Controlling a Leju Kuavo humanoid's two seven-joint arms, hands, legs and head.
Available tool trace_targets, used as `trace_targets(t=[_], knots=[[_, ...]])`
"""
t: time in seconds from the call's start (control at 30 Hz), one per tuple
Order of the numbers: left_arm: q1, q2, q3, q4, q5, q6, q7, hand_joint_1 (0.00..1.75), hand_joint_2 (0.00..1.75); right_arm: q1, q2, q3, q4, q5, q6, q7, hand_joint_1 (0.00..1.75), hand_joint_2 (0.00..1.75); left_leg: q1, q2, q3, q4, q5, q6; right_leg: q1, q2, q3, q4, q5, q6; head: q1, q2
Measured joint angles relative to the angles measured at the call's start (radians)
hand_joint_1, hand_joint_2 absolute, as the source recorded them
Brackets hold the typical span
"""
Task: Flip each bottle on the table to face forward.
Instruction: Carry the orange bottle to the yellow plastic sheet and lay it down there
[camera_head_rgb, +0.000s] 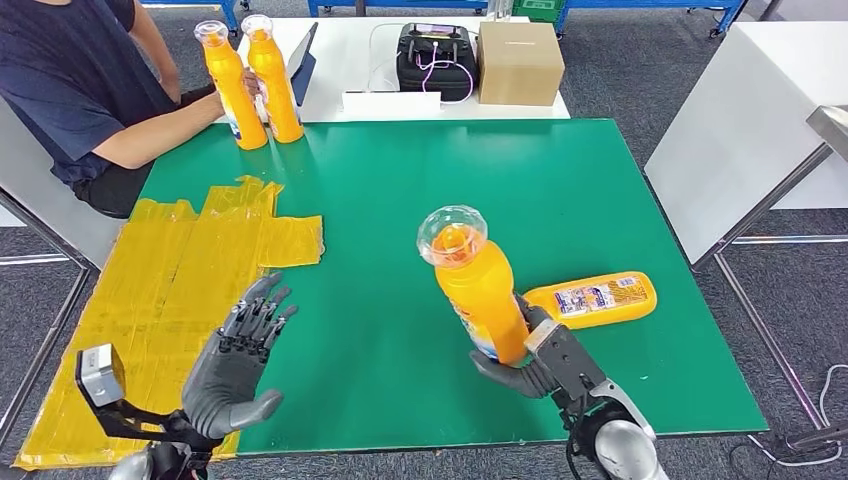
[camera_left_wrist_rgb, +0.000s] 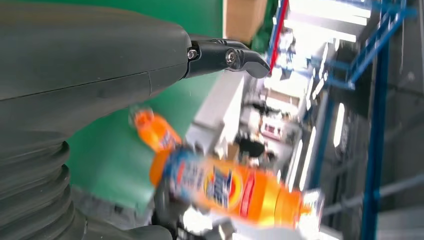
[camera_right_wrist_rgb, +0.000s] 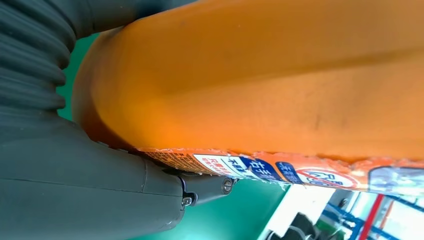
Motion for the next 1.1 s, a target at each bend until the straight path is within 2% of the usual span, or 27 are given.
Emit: trace_targets(t=[0.23, 0.57, 0.73, 0.87, 0.93, 1.07, 1.1], knots=[[-0.058, -0.015, -0.095, -0.017, -0.105, 0.036, -0.038, 0.0, 1.75, -0.087, 0.044, 0.129, 0.03, 0.048, 0.001, 0.046, 1.75, 1.75, 0.0, 0.0, -0.001, 0.0, 0.001, 0.0, 0.0, 0.0, -0.001, 0.001, 0.0, 0.0, 0.0, 0.0], [-0.095, -0.038, -0.129, -0.031, -0.334, 0.108, -0.103, 0.0, 1.75, -0.144, 0.05, 0.373, 0.092, 0.008, 0.033, 0.07, 1.75, 1.75, 0.0, -0.001, -0.003, 0.0, 0.001, 0.0, 0.0, -0.001, -0.004, 0.002, 0.0, 0.0, 0.0, 0.0], [-0.114, -0.04, -0.147, -0.03, -0.34, 0.1, -0.097, 0.0, 1.75, -0.164, 0.059, 0.462, 0.132, 0.001, 0.041, 0.061, 1.75, 1.75, 0.0, -0.001, -0.004, 0.0, 0.001, 0.0, 0.0, -0.001, -0.005, 0.002, 0.0, 0.0, 0.0, 0.0], [-0.127, -0.036, -0.161, -0.024, -0.304, 0.072, -0.075, 0.0, 1.75, -0.179, 0.07, 0.494, 0.157, 0.004, 0.039, 0.059, 1.75, 1.75, 0.0, -0.001, -0.004, 0.0, 0.001, 0.0, 0.0, -0.001, -0.005, 0.002, 0.0, 0.0, 0.0, 0.0], [-0.133, -0.03, -0.171, -0.018, -0.278, 0.05, -0.066, 0.06, 1.75, -0.187, 0.07, 0.502, 0.166, 0.003, 0.039, 0.055, 1.75, 1.75, 0.0, -0.001, -0.004, 0.0, 0.001, 0.0, 0.0, -0.001, -0.005, 0.002, 0.0, 0.0, 0.0, 0.0], [-0.159, 0.005, -0.197, 0.003, -0.184, -0.023, -0.034, 1.75, 1.75, -0.201, 0.069, 0.517, 0.18, -0.007, 0.044, 0.044, 1.75, 1.75, 0.0, -0.001, -0.004, 0.0, 0.001, 0.0, 0.0, -0.001, -0.005, 0.002, 0.0, 0.0, 0.0, 0.0], [-0.17, 0.02, -0.205, 0.011, -0.158, -0.044, -0.029, 1.75, 1.75, -0.206, 0.068, 0.521, 0.185, -0.012, 0.047, 0.042, 1.75, 1.75, 0.0, -0.001, -0.004, 0.0, 0.001, 0.0, 0.0, -0.001, -0.005, 0.002, 0.0, 0.0, 0.0, 0.0]])
